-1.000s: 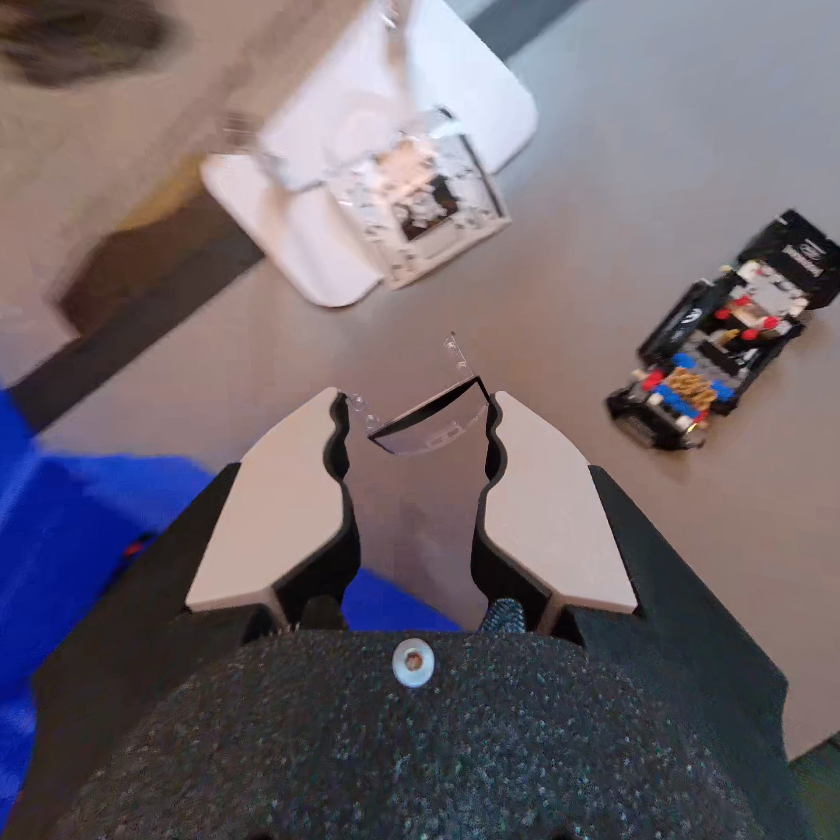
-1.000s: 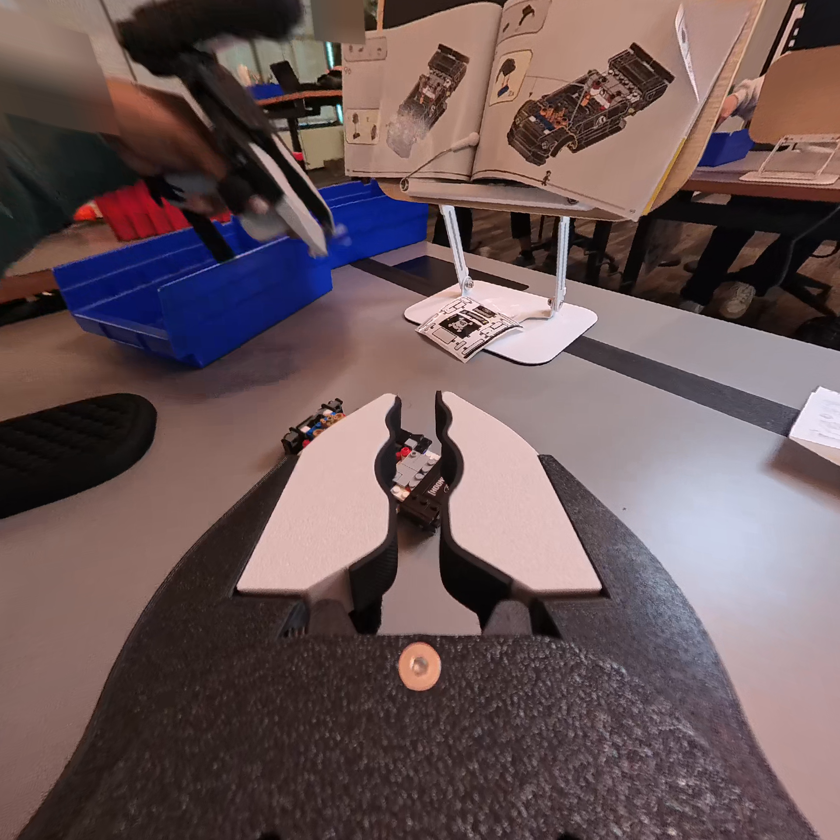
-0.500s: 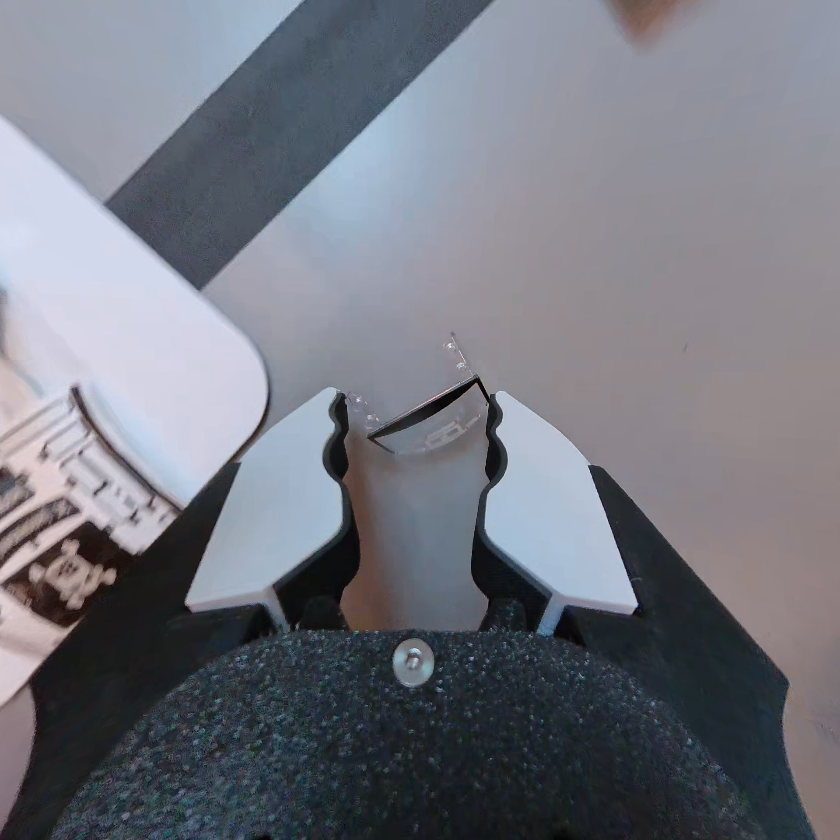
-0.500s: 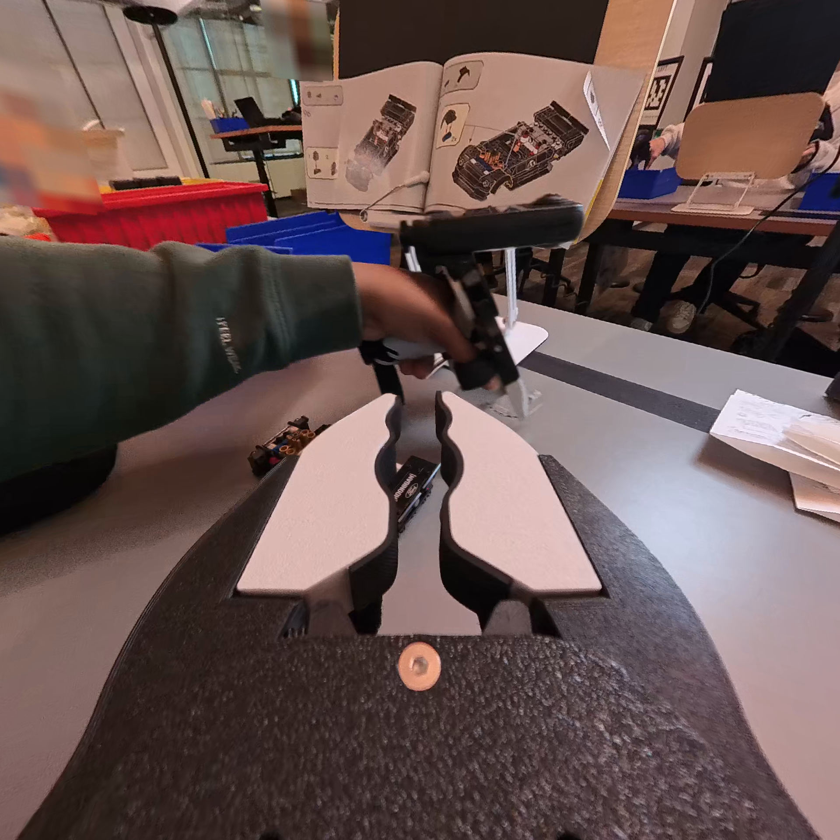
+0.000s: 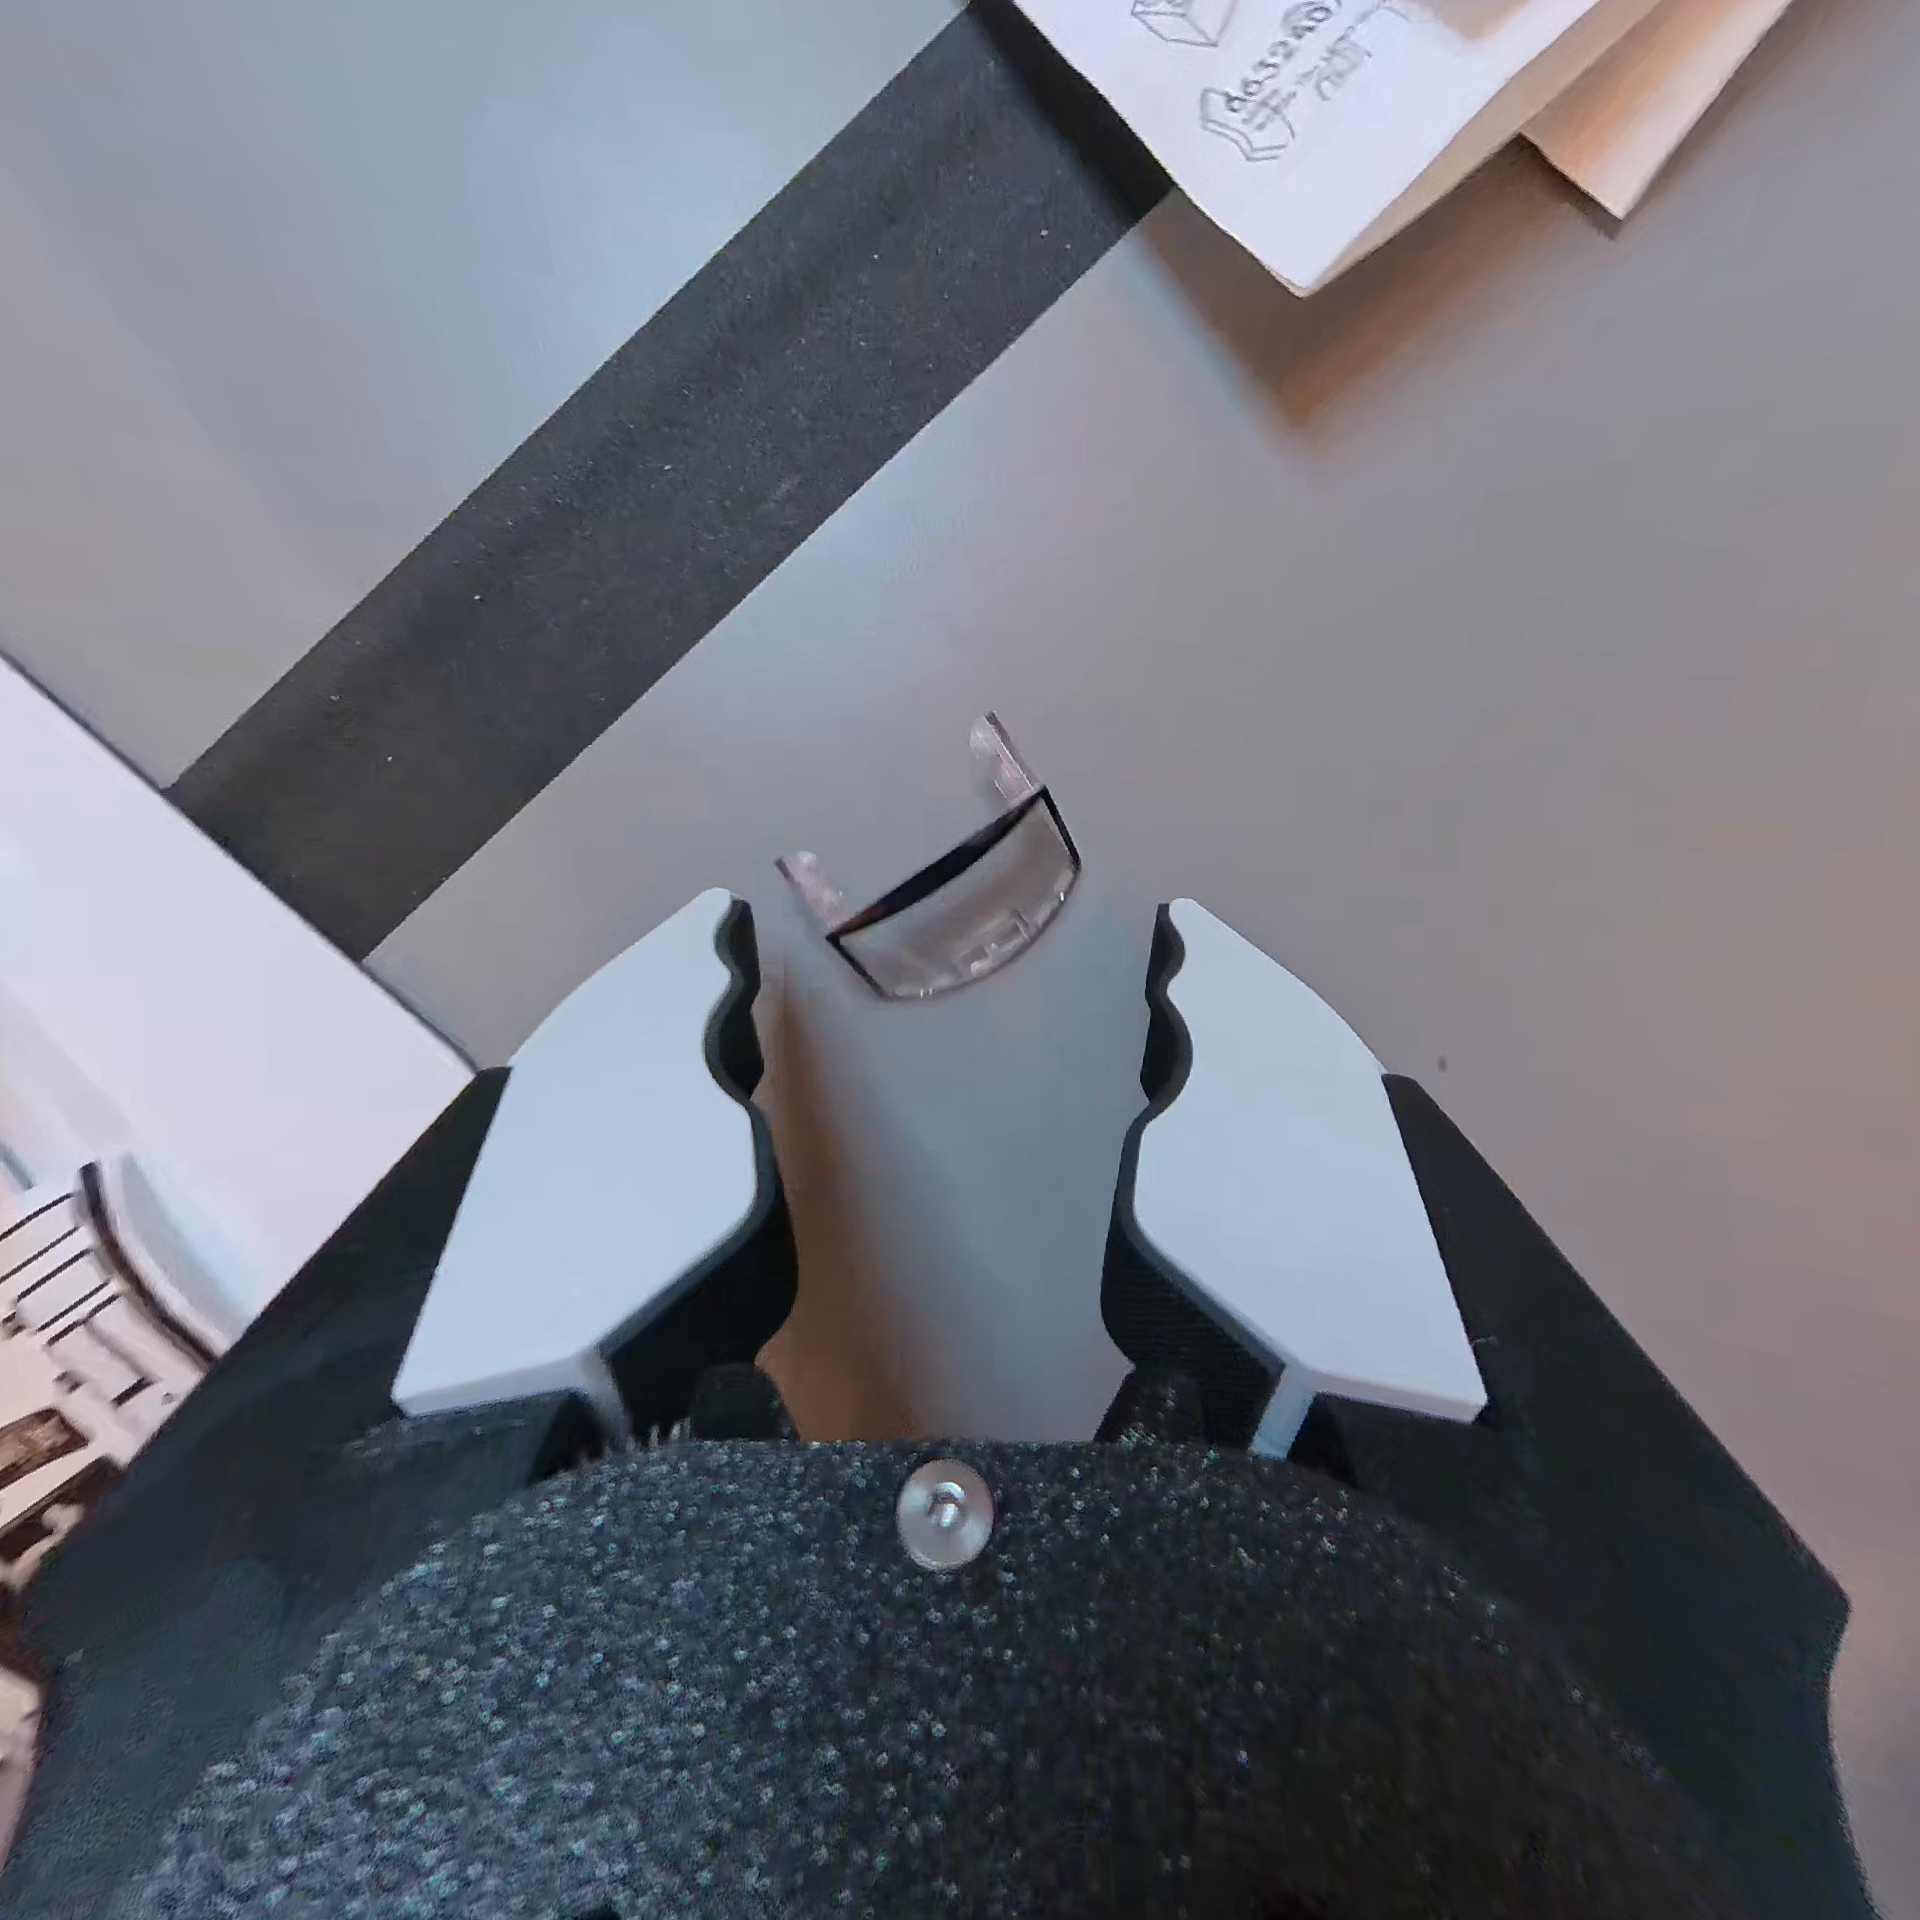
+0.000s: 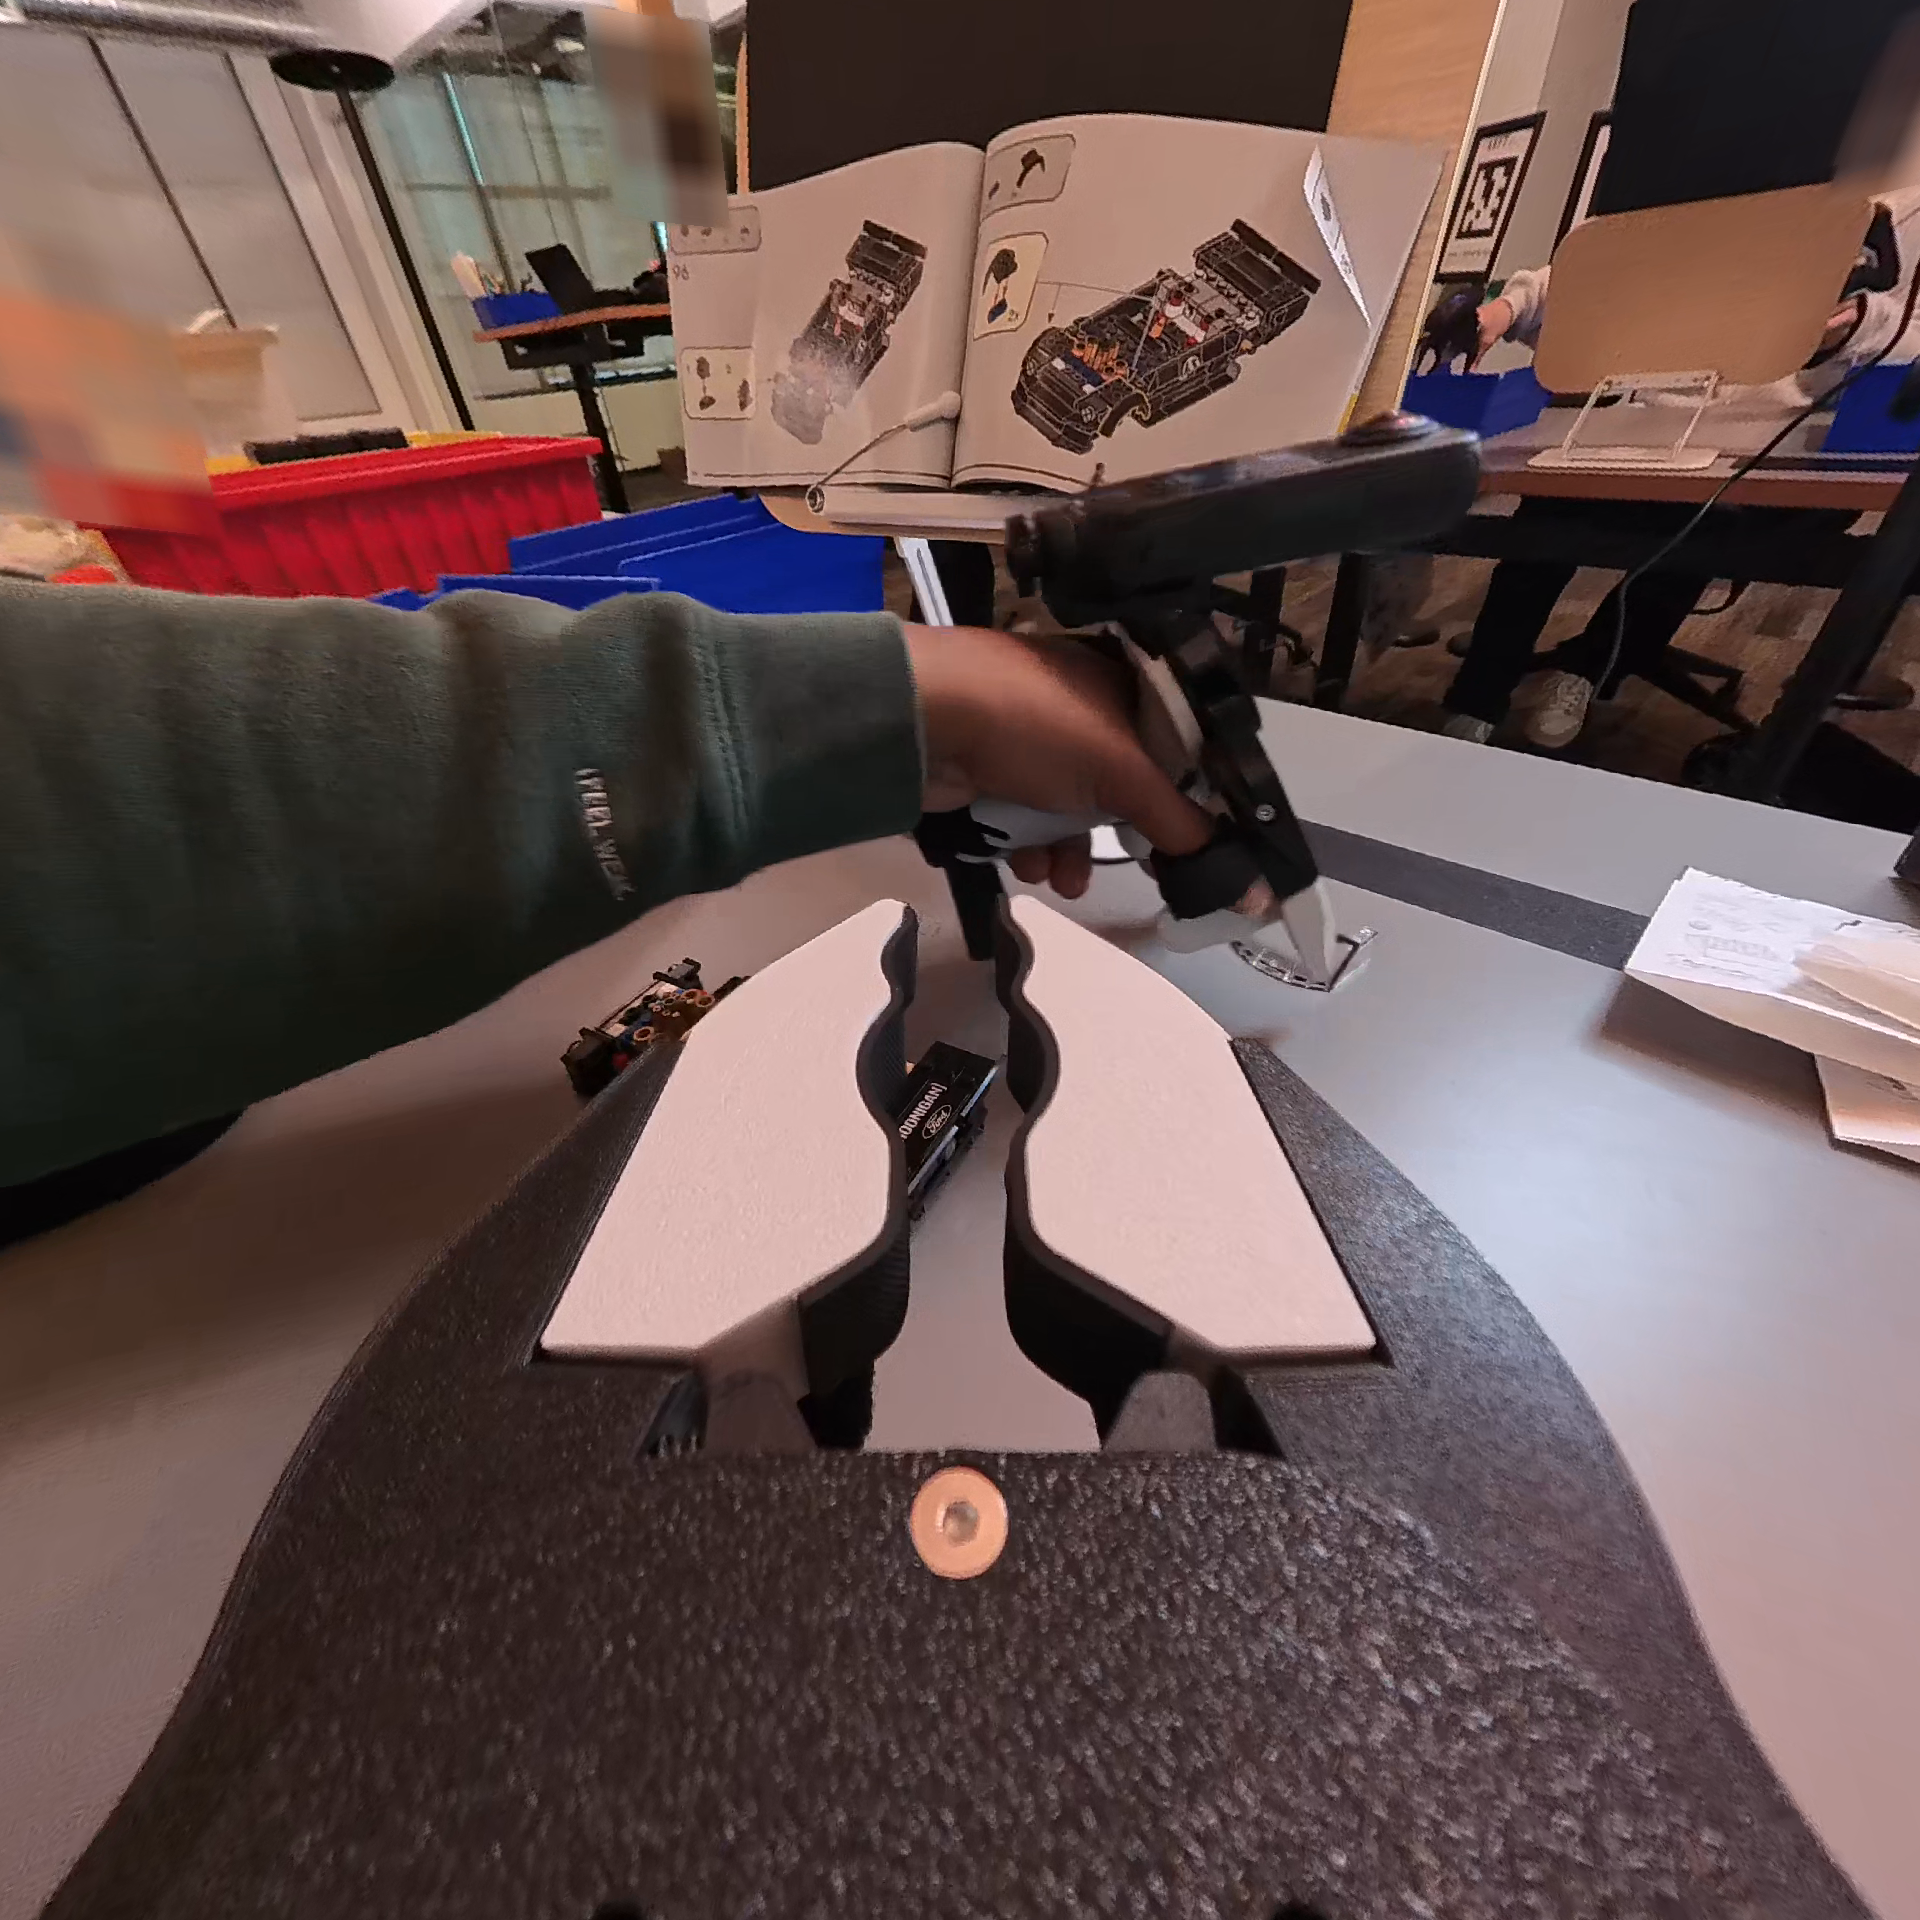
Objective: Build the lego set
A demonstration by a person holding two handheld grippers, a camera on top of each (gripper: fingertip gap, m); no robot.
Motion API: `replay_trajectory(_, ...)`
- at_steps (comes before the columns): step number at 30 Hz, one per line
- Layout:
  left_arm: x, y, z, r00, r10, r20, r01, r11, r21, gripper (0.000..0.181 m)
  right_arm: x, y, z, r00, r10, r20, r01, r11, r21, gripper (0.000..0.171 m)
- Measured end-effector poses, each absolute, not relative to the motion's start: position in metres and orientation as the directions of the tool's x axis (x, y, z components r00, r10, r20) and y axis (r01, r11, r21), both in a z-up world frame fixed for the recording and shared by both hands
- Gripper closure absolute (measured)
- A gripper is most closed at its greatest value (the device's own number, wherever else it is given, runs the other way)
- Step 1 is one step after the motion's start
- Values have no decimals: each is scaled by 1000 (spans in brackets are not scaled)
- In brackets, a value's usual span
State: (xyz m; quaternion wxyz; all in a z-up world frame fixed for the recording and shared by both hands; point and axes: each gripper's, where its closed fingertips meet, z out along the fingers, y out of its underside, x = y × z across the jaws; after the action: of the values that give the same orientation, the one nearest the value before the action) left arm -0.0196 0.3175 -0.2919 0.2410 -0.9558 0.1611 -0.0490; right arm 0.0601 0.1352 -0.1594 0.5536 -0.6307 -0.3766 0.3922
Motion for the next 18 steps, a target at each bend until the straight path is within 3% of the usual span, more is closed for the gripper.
replay_trajectory(5,-36,280,-252,940,-342,6,-261,-729,-633,125,59,135,-162,414,907,-74,44,-101,-994,157)
replay_trajectory(7,-59,258,-230,953,-302,1,-212,-671,-711,148,57,133,-164,411,909,-72,51,-102,-993,157)
replay_trajectory(8,-70,245,-217,957,-289,8,-185,-636,-749,174,56,133,-165,408,910,-70,55,-101,-993,157)
replay_trajectory(9,-82,230,-205,961,-276,12,-164,-606,-778,181,55,132,-166,407,911,-68,60,-101,-993,157)
replay_trajectory(14,-177,141,-116,983,-128,-129,-173,-439,-882,181,54,130,-166,400,914,-72,57,-103,-993,157)
replay_trajectory(16,-242,104,-98,980,-18,-197,-182,-470,-864,181,53,130,-164,395,915,-82,50,-111,-993,157)
replay_trajectory(18,-315,66,-110,974,96,-204,-107,-598,-794,166,53,128,-162,386,918,-87,44,-113,-993,157)
